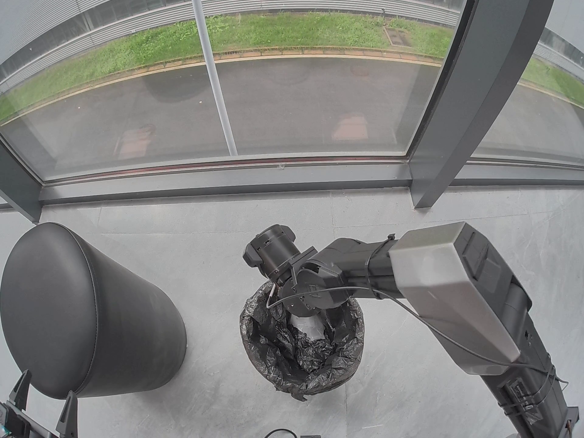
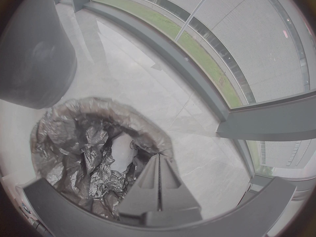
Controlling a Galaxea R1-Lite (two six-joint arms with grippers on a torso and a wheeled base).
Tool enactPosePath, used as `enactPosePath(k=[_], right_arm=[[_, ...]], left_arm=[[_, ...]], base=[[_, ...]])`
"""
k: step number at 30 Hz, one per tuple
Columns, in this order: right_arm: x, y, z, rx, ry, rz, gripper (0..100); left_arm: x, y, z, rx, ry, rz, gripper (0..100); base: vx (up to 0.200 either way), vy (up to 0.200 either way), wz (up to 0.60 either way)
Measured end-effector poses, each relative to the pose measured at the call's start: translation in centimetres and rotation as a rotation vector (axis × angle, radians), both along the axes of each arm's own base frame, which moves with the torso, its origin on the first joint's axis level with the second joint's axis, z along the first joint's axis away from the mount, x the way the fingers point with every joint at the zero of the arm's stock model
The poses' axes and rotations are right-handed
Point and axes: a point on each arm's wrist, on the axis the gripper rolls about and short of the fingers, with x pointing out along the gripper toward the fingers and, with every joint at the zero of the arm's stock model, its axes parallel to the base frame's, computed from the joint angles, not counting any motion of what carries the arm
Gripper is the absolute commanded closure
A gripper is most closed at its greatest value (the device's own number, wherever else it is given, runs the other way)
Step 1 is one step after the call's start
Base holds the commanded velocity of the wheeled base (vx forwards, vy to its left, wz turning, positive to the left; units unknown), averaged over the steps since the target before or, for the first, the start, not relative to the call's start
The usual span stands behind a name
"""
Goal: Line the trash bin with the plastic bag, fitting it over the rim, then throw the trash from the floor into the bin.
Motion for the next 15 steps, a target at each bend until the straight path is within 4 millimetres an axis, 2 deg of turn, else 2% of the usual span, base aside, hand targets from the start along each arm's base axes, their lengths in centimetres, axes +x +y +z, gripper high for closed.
enactPosePath(k=[15], right_arm=[[-2.9, -1.2, 9.0, 0.011, -0.101, -0.001, 100]], left_arm=[[0.0, 0.0, 0.0, 0.0, 0.0, 0.0, 0]], base=[[0.0, 0.0, 0.0]])
